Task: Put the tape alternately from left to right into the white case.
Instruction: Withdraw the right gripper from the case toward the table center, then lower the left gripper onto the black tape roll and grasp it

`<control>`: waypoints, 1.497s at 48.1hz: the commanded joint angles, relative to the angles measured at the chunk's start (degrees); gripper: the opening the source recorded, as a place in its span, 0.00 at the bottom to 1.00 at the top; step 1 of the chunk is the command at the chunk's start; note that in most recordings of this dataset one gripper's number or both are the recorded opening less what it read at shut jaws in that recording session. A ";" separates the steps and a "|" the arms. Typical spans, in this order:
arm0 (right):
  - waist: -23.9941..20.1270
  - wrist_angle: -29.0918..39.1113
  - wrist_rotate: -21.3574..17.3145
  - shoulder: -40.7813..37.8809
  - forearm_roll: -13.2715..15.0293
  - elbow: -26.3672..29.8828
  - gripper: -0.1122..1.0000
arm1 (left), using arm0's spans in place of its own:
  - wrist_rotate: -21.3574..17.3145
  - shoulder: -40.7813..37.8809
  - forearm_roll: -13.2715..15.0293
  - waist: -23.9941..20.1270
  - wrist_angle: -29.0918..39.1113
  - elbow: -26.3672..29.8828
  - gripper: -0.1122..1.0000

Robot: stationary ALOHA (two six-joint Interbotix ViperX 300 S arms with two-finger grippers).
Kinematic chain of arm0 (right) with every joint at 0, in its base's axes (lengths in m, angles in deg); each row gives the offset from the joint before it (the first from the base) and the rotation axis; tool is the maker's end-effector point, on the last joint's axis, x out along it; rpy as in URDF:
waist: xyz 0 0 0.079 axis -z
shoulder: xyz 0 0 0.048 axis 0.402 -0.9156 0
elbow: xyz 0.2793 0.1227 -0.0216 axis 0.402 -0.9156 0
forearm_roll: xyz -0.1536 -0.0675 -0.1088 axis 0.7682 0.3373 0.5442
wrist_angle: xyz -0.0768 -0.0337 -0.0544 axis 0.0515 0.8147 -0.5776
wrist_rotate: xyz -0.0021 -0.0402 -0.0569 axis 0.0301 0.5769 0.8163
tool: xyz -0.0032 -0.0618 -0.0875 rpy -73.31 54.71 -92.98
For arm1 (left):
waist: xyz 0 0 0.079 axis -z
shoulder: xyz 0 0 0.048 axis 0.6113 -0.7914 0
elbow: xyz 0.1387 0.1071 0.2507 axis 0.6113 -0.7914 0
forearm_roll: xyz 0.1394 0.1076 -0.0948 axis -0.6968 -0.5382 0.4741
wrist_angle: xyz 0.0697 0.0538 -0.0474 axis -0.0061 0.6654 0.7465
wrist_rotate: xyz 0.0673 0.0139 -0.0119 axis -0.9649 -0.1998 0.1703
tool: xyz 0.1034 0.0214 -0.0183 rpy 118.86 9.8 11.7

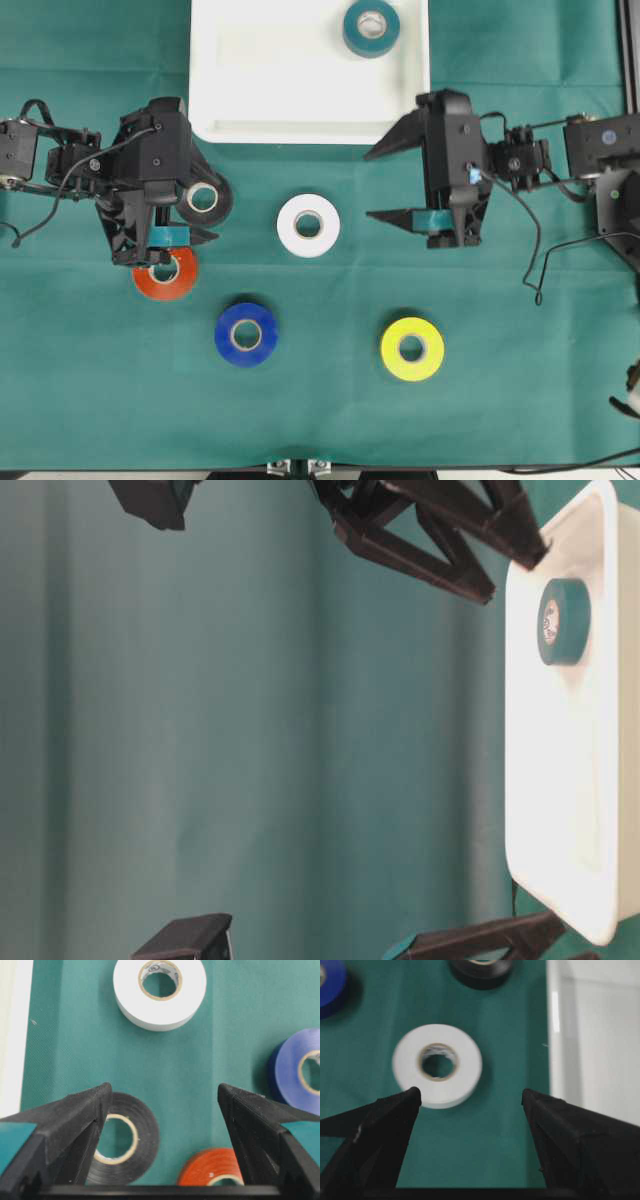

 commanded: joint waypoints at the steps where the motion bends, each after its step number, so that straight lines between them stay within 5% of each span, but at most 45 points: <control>1: -1.49 -0.53 -0.09 0.70 -0.18 0.53 0.89 | 1.14 0.53 0.09 0.35 -0.26 0.26 0.84; 16: -4.39 -1.14 -0.79 -2.72 -0.18 0.97 0.89 | 5.54 0.53 0.00 0.79 -0.26 -1.32 0.84; 36: -4.39 -1.23 -0.79 -3.52 -0.18 1.58 0.89 | 5.54 0.09 0.09 1.41 -0.62 -1.49 0.84; 72: -4.39 -1.14 -0.79 -3.52 -0.18 1.05 0.89 | 5.54 -12.30 0.09 -0.53 -2.46 -0.62 0.84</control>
